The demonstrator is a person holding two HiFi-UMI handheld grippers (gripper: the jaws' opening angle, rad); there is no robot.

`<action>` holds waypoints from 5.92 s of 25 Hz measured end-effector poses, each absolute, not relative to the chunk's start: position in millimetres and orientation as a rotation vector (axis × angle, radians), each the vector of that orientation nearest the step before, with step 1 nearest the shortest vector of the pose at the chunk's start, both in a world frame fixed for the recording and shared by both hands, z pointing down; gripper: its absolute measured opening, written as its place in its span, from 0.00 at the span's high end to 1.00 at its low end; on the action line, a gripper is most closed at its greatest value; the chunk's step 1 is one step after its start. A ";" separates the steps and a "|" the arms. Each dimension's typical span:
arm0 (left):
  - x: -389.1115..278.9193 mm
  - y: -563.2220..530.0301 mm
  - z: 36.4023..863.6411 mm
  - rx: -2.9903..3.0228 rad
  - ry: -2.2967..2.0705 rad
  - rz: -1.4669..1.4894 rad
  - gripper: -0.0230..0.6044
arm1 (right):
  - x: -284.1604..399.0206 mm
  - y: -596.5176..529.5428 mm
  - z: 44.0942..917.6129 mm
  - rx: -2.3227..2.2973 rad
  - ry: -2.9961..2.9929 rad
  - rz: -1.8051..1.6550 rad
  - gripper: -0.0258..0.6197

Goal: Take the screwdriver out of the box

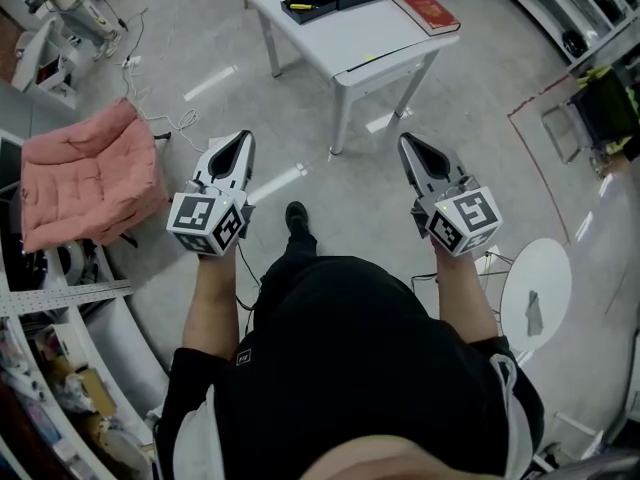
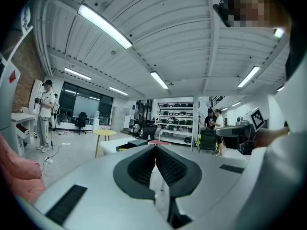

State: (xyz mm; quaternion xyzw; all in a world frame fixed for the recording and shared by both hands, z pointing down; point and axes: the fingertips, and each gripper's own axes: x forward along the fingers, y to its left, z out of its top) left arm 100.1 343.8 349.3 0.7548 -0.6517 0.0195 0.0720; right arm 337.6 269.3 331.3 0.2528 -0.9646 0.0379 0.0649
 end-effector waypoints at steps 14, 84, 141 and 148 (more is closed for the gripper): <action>4.8 213.0 369.6 2.303 -1.873 0.066 0.95 | 232.5 153.3 354.0 0.703 -2.853 0.194 0.91; -289.9 -277.8 425.1 2.359 -1.603 0.181 0.95 | -79.1 -325.7 461.1 0.692 -2.617 0.369 0.91; -334.9 -318.2 469.7 2.344 -1.438 0.132 0.95 | -115.7 -360.0 609.3 0.330 -1.969 0.018 0.84; -324.0 -317.8 460.3 2.408 -1.379 0.127 0.95 | -114.7 -360.3 554.1 0.612 -2.226 0.268 0.84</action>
